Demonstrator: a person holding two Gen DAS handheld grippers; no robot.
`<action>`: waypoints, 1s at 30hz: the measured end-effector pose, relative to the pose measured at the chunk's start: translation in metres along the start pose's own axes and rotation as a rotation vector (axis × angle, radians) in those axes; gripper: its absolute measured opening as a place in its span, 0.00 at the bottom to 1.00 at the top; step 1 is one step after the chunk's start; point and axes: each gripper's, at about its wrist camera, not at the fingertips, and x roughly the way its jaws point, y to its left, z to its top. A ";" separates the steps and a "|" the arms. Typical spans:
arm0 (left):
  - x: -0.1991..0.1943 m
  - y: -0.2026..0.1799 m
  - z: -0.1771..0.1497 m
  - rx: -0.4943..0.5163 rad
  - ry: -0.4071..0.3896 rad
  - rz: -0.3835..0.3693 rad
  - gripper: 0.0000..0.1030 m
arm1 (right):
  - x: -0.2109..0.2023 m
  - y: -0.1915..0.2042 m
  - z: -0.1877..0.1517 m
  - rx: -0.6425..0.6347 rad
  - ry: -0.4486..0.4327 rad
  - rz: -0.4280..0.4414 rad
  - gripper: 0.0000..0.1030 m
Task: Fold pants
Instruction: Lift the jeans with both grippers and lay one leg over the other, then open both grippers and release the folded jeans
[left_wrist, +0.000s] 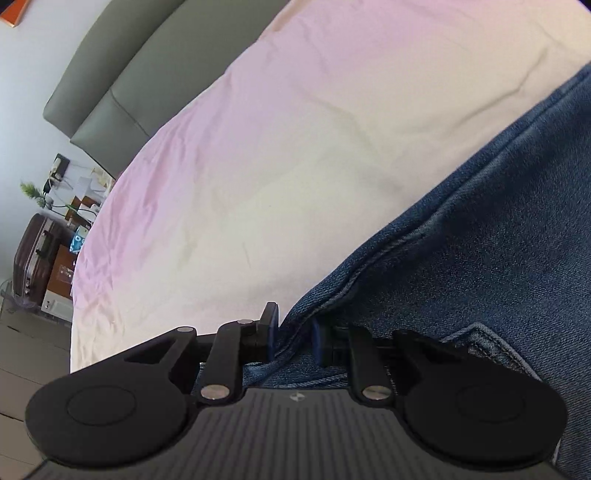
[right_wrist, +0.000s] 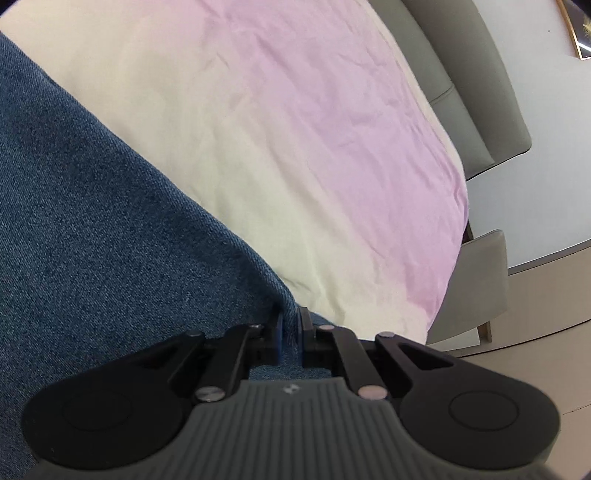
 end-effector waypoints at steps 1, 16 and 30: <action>0.002 -0.001 0.000 0.018 0.002 -0.002 0.24 | 0.005 0.004 -0.001 -0.006 0.006 0.002 0.00; -0.056 0.110 -0.056 -0.372 -0.033 -0.148 0.79 | -0.057 -0.026 -0.051 0.172 -0.056 0.003 0.68; -0.062 0.149 -0.218 -1.216 0.088 -0.452 0.85 | -0.115 -0.053 -0.181 0.711 0.062 0.312 0.68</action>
